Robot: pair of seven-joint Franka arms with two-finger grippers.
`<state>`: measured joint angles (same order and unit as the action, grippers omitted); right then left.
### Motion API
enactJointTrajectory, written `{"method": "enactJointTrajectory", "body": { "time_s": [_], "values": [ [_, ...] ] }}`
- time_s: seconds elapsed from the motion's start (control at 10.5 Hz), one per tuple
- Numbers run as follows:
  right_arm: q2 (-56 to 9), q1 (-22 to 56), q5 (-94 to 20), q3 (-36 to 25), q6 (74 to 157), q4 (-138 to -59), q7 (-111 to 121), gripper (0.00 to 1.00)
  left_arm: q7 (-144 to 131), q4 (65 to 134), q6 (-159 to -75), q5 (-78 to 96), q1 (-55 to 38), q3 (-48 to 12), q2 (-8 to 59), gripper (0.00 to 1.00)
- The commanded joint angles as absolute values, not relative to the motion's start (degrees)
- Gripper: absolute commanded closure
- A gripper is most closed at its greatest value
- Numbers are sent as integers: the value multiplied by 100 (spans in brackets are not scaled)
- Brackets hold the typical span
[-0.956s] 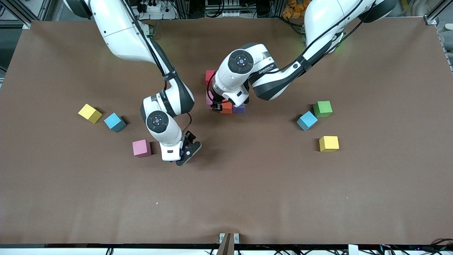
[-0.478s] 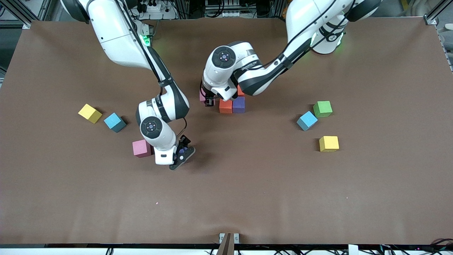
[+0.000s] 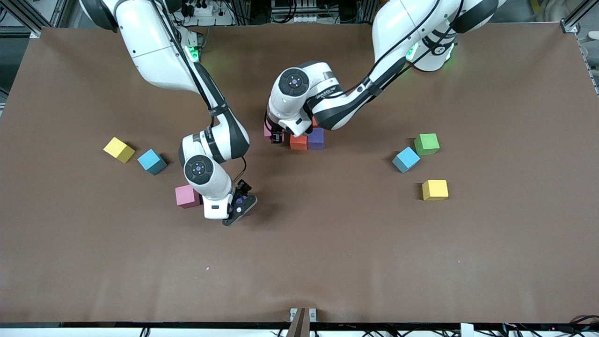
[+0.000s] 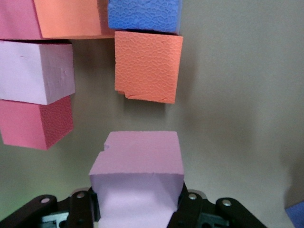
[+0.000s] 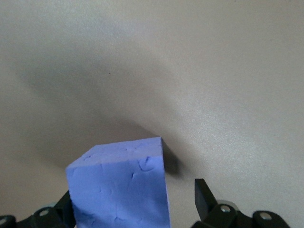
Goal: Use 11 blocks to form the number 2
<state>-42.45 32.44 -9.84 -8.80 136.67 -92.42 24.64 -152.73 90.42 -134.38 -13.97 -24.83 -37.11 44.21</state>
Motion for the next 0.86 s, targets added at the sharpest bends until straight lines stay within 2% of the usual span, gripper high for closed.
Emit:
{"method": "enactJointTrajectory", "body": {
  "time_s": [0.0, 0.76],
  "values": [
    [-4324, 3155, -967, -800, 13649, -9079, 2364, 0, -15232, 9017, -13553, -1546, -2610, -3569, 4517, 76],
    [-4324, 3164, -976, -800, 13649, -9079, 2364, 0, -15240, 9185, -13843, -2092, -2628, -3481, 4711, 77]
  ]
}}
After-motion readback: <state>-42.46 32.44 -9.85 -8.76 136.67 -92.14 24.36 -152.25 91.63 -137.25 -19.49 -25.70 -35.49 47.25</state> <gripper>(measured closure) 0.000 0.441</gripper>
